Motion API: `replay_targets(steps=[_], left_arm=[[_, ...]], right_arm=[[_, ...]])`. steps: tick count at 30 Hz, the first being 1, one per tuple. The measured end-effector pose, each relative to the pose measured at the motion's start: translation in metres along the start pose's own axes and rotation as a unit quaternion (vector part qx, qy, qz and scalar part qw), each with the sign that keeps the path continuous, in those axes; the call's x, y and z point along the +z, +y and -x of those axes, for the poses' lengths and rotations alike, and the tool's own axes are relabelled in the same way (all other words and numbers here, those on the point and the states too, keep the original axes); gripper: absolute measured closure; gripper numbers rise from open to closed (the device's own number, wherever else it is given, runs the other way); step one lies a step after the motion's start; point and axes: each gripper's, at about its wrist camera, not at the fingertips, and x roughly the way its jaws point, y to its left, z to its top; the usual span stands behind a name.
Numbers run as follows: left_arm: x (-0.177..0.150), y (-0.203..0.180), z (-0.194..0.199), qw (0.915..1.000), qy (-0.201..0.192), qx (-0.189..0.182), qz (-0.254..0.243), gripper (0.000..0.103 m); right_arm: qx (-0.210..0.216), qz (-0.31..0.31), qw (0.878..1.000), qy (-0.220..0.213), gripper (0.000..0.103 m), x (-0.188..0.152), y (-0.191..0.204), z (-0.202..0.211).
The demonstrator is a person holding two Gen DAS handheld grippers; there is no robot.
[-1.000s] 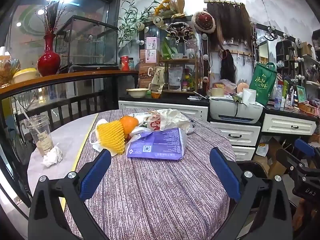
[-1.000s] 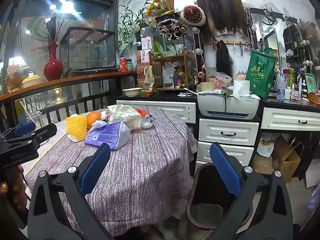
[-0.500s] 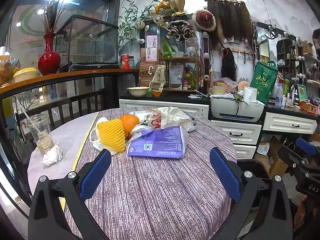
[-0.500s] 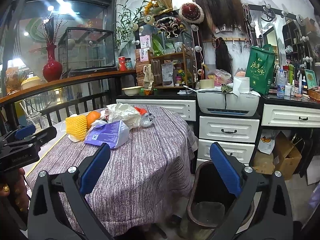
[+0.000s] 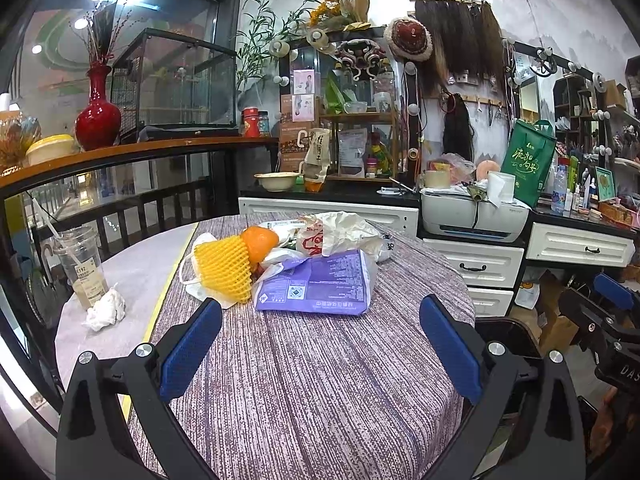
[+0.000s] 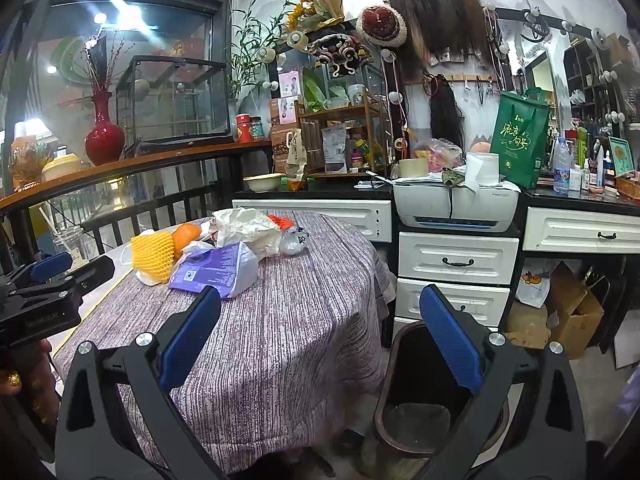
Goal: Collect trash
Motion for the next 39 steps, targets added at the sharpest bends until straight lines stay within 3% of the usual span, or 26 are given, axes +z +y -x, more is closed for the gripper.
replay_targets(steps=[39], left_arm=[[-0.0014, 0.0005, -0.0015, 1.0, 0.004, 0.001, -0.001, 0.005]], right_arm=[[0.001, -0.005, 1.0, 0.004, 0.005, -0.0005, -0.0018, -0.0002]])
